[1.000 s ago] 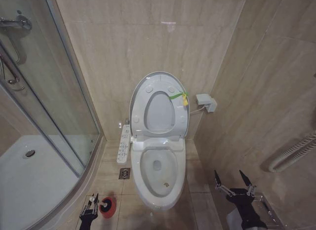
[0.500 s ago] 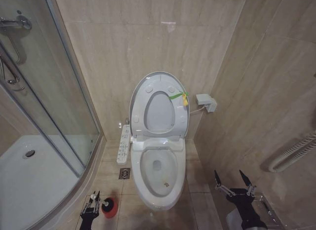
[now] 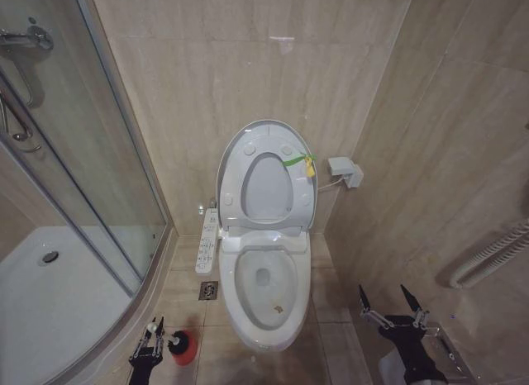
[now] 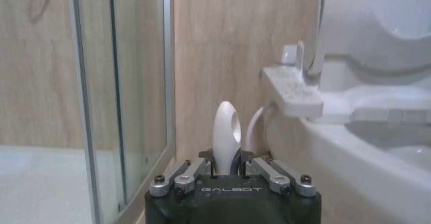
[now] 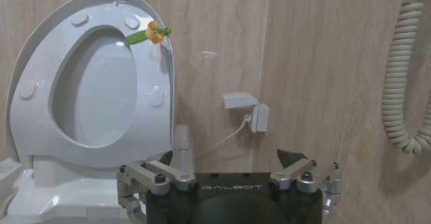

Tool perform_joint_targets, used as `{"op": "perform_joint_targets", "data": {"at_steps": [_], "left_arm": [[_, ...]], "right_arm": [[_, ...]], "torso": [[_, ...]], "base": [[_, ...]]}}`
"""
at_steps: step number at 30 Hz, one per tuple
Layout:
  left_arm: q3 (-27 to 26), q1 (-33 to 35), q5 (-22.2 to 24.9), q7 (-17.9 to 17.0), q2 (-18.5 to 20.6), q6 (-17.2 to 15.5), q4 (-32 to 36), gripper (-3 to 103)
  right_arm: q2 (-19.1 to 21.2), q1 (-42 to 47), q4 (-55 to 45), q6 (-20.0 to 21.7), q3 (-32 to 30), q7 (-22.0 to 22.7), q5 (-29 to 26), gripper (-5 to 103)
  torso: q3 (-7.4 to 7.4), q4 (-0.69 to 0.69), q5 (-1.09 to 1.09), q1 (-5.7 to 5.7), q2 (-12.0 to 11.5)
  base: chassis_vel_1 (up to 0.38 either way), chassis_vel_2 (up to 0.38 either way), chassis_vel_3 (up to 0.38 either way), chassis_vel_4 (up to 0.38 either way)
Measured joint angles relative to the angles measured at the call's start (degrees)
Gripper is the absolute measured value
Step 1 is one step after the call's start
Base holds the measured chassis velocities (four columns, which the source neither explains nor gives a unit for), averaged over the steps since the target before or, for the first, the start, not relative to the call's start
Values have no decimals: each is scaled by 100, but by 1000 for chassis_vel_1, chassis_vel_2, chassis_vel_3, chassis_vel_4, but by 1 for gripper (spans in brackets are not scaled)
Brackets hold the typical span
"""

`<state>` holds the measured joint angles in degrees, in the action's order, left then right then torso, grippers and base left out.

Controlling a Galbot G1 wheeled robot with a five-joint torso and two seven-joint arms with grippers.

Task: Open the toilet lid, clean the toilet bowl with a toilet brush, close the toilet lid, and flush.

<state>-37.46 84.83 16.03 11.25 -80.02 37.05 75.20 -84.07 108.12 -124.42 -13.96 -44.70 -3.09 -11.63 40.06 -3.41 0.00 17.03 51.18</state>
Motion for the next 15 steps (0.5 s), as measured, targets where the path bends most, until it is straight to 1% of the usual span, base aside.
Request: {"op": "perform_joint_targets", "data": {"at_steps": [1, 2, 6, 7, 9, 10, 14, 15], "left_arm": [[-1, 104, 20, -23, -17, -28, 162, 23], [-1, 104, 20, -23, -17, -28, 162, 23], [11, 592, 35, -153, -89, -151, 900, 23], [11, 592, 35, -153, -89, -151, 900, 23], [36, 792, 28, -173, -97, -169, 1201, 23], [36, 792, 28, -173, -97, -169, 1201, 23], [72, 1187, 1, -232, -116, -203, 1806, 23], [72, 1187, 1, -232, -116, -203, 1806, 23]], "right_arm": [[0, 0, 0, 0, 0, 0, 0, 100], [0, 0, 0, 0, 0, 0, 0, 100], [0, 0, 0, 0, 0, 0, 0, 100], [0, 0, 0, 0, 0, 0, 0, 100], [0, 0, -1, 0, 0, 0, 0, 100], [0, 0, -1, 0, 0, 0, 0, 100], [0, 0, 0, 0, 0, 0, 0, 100], [0, 0, 0, 0, 0, 0, 0, 100]], "torso": [[0, 1, 0, 0, 0], [0, 1, 0, 0, 0], [0, 0, 0, 0, 0], [0, 0, 0, 0, 0], [0, 0, 1, 0, 0], [0, 0, 1, 0, 0], [1, 1, 0, 0, 0], [1, 1, 0, 0, 0]], "base": [[0, 0, 0, 0], [0, 0, 0, 0], [0, 0, 0, 0], [0, 0, 0, 0], [0, 0, 0, 0], [0, 0, 0, 0], [0, 0, 0, 0], [0, 0, 0, 0]]}}
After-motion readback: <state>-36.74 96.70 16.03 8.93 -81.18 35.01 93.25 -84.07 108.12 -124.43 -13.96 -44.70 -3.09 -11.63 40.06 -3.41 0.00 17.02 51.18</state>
